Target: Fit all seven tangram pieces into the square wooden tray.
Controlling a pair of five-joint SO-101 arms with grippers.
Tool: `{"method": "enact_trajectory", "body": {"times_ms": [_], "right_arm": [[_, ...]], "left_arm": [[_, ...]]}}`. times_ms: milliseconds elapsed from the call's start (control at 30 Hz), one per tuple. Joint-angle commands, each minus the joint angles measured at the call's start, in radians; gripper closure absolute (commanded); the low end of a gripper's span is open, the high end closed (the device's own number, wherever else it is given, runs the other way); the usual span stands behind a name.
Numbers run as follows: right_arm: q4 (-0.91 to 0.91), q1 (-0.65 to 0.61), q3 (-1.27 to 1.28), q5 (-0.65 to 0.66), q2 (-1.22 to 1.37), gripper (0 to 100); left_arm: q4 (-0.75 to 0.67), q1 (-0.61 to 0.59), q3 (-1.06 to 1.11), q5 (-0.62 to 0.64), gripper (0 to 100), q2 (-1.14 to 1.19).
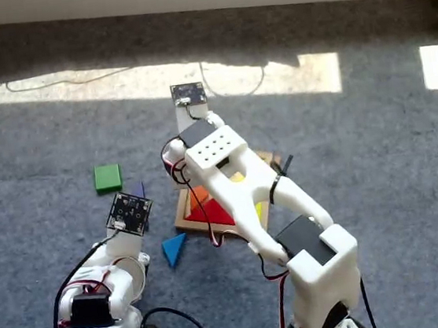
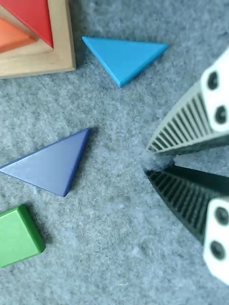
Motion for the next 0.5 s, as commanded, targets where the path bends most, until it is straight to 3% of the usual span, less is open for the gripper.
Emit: {"method": "enact_trajectory", "body": {"times_ms": [0, 233, 467], "right_arm": [[-0.013, 0.031, -0.067, 0.103, -0.019, 96.5], [-0.016, 0.111, -0.062, 0.203, -0.012, 99.4], [-0.168, 0.061, 0.096, 0.203, -0.012, 99.4]], "left_arm": [[0.003, -0.012, 0.021, 0.002, 99, -0.012], [0.003, -0.012, 0.021, 0.002, 99, -0.012], [0.003, -0.012, 0.021, 0.002, 99, -0.012]]}}
